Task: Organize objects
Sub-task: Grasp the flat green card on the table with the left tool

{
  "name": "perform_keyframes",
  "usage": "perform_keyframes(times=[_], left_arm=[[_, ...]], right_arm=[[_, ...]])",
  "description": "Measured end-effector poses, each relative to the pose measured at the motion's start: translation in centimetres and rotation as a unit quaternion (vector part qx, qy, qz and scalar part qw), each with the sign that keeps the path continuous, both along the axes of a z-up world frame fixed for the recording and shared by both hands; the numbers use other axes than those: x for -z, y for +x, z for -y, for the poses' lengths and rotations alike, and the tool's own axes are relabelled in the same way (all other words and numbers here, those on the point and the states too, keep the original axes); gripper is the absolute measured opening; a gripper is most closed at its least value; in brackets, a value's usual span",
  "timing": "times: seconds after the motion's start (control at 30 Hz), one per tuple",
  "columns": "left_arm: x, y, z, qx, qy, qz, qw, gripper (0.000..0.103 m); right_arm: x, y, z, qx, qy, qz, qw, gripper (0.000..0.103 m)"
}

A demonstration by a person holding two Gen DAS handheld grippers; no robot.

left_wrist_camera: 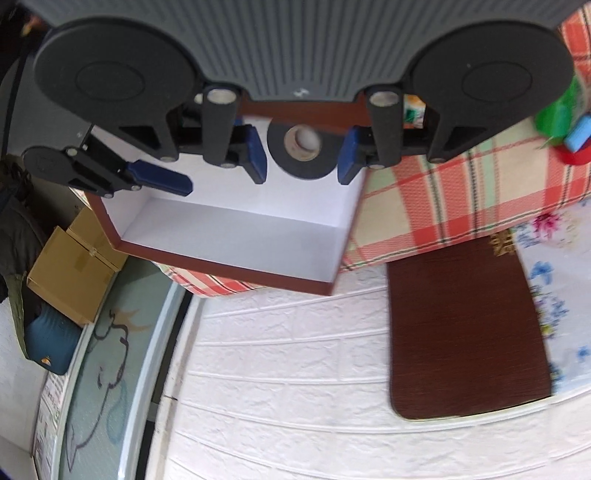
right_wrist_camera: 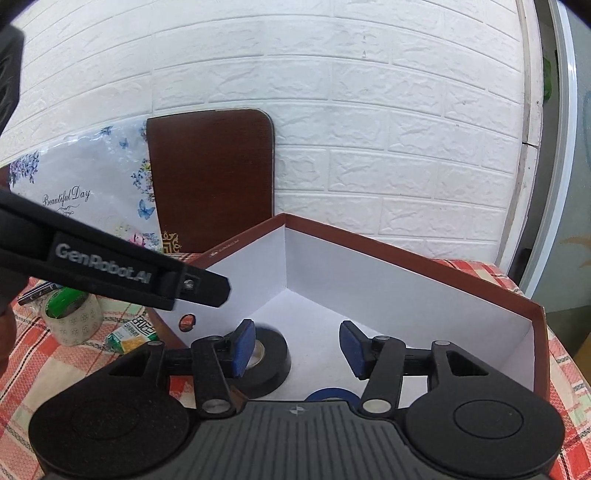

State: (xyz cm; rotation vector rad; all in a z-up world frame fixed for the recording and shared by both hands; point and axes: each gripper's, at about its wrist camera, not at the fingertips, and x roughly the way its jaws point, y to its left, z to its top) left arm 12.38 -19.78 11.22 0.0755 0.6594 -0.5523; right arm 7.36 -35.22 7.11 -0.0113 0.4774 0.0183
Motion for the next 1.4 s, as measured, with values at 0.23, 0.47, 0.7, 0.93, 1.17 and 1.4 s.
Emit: perform_keyframes(times=[0.23, 0.47, 0.7, 0.93, 1.17, 1.4], left_arm=[[-0.1, -1.3, -5.8, -0.039, -0.021, 0.002, 0.999, 0.046], [1.1, -2.0, -13.0, -0.099, -0.026, -0.005, 0.9947, 0.046], [3.9, -2.2, -22.3, -0.189, -0.034, -0.031, 0.981, 0.046], [7.0, -2.4, -30.5, -0.273, -0.054, -0.065, 0.9584, 0.046], [8.8, -2.1, -33.8, -0.29, -0.082, -0.082, 0.95, 0.046], [9.4, -2.1, -33.9, -0.281, -0.099, -0.091, 0.9502, 0.046]], right_arm=[[-0.8, -0.4, -2.9, -0.022, -0.017, 0.004, 1.0, 0.052], [-1.4, 0.0, -7.8, -0.062, -0.039, 0.005, 0.997, 0.053], [-0.8, 0.9, -14.3, -0.115, -0.057, -0.007, 0.992, 0.053], [1.1, 2.1, -20.7, -0.173, -0.064, -0.033, 0.982, 0.057], [1.7, 6.2, -21.9, -0.146, 0.023, -0.059, 0.987, 0.066], [4.0, 10.5, -21.0, -0.122, 0.143, -0.114, 0.976, 0.046]])
